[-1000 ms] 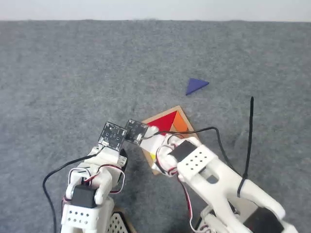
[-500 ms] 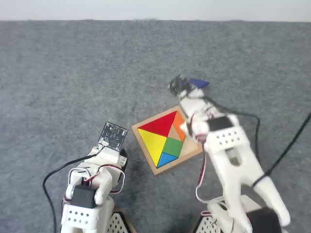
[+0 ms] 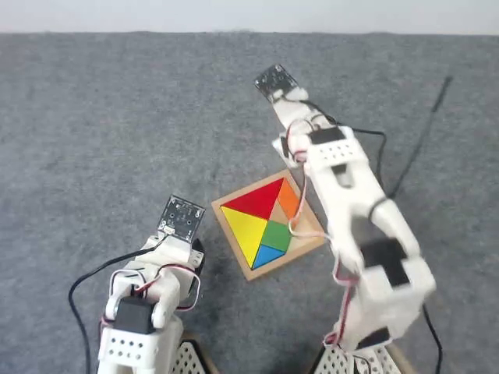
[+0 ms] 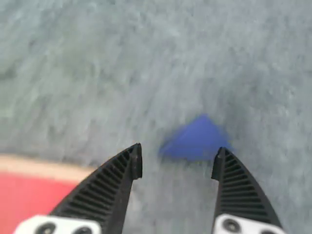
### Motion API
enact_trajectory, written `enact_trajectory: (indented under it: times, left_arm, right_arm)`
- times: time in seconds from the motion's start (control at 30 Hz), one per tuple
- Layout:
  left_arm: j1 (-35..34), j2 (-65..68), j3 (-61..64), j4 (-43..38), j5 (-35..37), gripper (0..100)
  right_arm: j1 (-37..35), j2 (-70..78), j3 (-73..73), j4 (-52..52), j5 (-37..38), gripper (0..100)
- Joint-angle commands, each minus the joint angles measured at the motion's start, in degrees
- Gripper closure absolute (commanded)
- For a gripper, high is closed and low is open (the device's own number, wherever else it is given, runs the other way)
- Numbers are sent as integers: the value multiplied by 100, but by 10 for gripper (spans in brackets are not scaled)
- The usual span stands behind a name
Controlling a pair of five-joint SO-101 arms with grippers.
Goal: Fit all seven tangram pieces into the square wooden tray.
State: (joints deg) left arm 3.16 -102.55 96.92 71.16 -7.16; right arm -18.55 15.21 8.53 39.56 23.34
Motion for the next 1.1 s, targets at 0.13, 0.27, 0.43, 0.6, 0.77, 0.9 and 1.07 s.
enact_trajectory:
  times: [0.13,0.27,0.43,0.6,0.77,0.9,1.07]
  left_arm:
    - [9,-9,-40,26,35,912]
    - [9,-9,-40,26,35,912]
    - [9,-9,-40,26,35,912]
    - [9,-9,-40,26,35,912]
    - [9,-9,-40,26,35,912]
    - [9,-9,-40,26,35,912]
    - [9,-9,-40,26,35,912]
  right_arm:
    - [725,1367,-2075,-154,-2321,764]
    - [840,1982,-2655,-145,-3376,764]
    - [831,2536,-3121,-145,-3604,764]
    - [840,2949,-3578,-145,-3631,764]
    - [866,3301,-3921,-145,-3613,764]
    - [866,3459,-4035,-127,-3604,764]
    - [822,3442,-4105,778,-3332,764]
